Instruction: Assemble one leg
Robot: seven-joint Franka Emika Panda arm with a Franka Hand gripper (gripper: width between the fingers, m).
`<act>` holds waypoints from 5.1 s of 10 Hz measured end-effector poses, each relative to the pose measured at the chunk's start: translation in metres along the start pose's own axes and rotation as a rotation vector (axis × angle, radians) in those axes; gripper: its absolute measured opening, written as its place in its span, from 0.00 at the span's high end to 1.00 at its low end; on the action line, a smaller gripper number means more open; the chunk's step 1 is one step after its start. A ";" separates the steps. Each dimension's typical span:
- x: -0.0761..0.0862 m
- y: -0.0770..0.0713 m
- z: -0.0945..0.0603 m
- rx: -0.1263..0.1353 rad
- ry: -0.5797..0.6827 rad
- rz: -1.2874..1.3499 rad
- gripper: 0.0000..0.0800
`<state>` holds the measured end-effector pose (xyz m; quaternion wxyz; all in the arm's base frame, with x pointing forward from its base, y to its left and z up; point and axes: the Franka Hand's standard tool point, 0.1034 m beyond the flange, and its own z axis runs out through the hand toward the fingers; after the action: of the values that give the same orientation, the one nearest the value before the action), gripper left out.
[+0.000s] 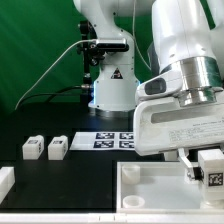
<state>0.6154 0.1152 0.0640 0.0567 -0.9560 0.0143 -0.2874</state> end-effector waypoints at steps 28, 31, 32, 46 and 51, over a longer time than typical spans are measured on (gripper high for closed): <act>0.020 0.003 -0.008 0.079 -0.612 0.096 0.50; 0.021 0.004 -0.007 0.050 -0.604 0.176 0.63; 0.020 0.003 -0.008 0.021 -0.580 0.243 0.63; 0.003 0.002 -0.005 -0.158 -0.523 1.059 0.23; 0.004 0.011 -0.013 0.018 -0.512 0.300 0.19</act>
Offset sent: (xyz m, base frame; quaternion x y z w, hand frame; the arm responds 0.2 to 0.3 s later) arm 0.0000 0.0000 0.0000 0.0000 0.0000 0.0000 1.0000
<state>0.6121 0.1029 0.0754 0.1086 -0.9841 0.1382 -0.0254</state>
